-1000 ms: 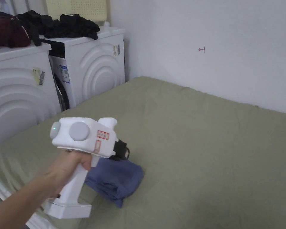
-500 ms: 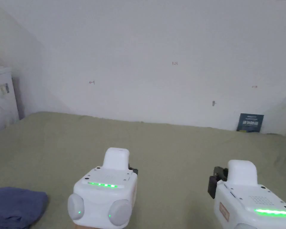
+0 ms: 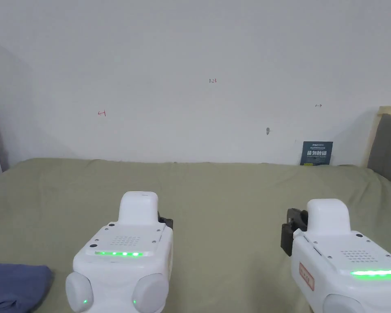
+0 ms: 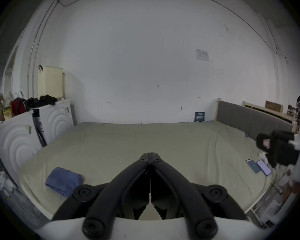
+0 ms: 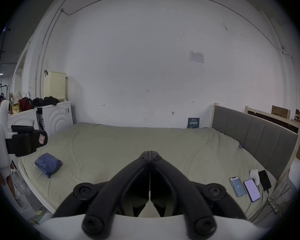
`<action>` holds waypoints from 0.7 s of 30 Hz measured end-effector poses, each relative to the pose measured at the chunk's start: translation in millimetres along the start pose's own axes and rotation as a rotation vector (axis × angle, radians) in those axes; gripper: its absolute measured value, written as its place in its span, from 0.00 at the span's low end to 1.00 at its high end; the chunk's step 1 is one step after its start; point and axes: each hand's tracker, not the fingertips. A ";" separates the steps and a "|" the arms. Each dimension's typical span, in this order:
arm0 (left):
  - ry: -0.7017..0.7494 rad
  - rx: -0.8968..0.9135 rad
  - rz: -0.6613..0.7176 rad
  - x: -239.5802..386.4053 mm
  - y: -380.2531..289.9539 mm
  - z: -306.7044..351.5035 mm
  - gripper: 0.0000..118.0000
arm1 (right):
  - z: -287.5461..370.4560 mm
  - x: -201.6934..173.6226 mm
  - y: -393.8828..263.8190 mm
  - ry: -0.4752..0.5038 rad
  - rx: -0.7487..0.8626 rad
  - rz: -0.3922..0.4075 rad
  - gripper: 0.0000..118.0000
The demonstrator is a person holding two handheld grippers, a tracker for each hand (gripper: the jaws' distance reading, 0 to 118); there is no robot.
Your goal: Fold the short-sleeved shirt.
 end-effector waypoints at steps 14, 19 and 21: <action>0.006 0.008 0.023 -4.6 3.1 -11.5 0.00 | 0.3 12.7 -1.7 -0.028 0.015 0.007 0.01; 0.068 -0.013 -0.077 -1.9 0.2 -27.8 1.00 | -6.2 22.9 -2.4 -0.115 0.073 -0.002 1.00; 0.085 -0.102 -0.003 -4.6 -1.7 -27.4 1.00 | -6.3 18.8 -7.2 -0.093 0.036 0.008 1.00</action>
